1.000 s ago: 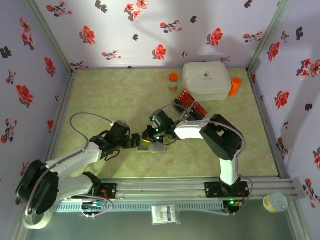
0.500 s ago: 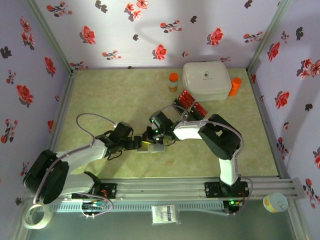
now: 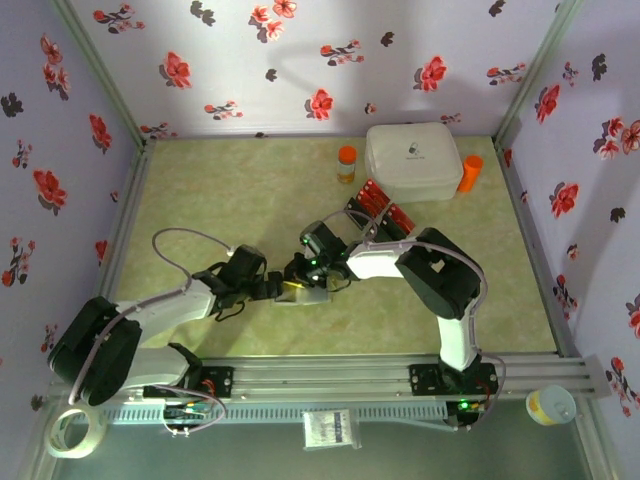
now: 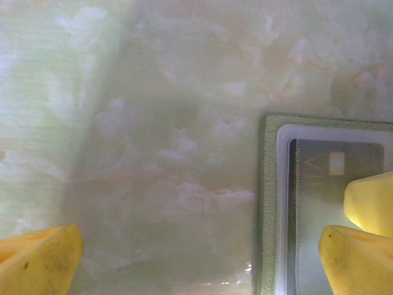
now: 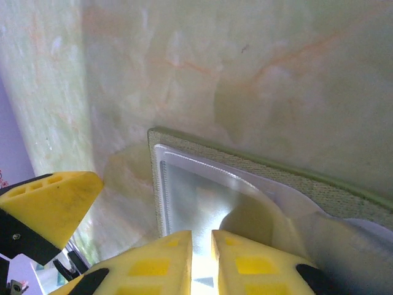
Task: Put the credit cards into the card holder
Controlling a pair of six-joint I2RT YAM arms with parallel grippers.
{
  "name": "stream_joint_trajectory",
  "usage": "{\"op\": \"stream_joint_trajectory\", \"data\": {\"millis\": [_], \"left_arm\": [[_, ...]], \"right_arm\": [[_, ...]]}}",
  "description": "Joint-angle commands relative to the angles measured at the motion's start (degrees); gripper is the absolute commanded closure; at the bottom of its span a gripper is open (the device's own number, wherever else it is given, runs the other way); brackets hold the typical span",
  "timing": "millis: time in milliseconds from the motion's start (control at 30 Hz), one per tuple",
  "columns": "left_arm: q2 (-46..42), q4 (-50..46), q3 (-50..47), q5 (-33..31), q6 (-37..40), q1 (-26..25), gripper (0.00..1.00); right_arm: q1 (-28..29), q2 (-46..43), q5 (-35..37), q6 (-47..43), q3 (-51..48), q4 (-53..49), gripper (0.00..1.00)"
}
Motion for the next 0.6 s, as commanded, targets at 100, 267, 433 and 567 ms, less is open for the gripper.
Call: {"op": "stream_joint_trajectory", "data": {"millis": [100,267,433,567], "left_arm": [[2.6,0.4,-1.8,0.7,0.4,-0.8,0.00],[2.3,0.3,-1.8,0.7,0.4,-0.8,0.00],[1.7,-0.2,-1.6,0.7,0.4,-0.8,0.00],[0.8,-1.1,-1.1,0.6,0.6,-0.8,0.00]], "right_arm": [[-1.3,-3.8,1.1,-2.7,1.9,-3.2,0.77],[-2.4,-6.1,2.0,-4.9,0.8,-5.8,0.78],[-2.7,-7.7,3.3,-7.0,-0.8,-8.0,0.84],[-2.8,-8.6,5.0,-9.1,-2.2,-10.3,0.94]]}}
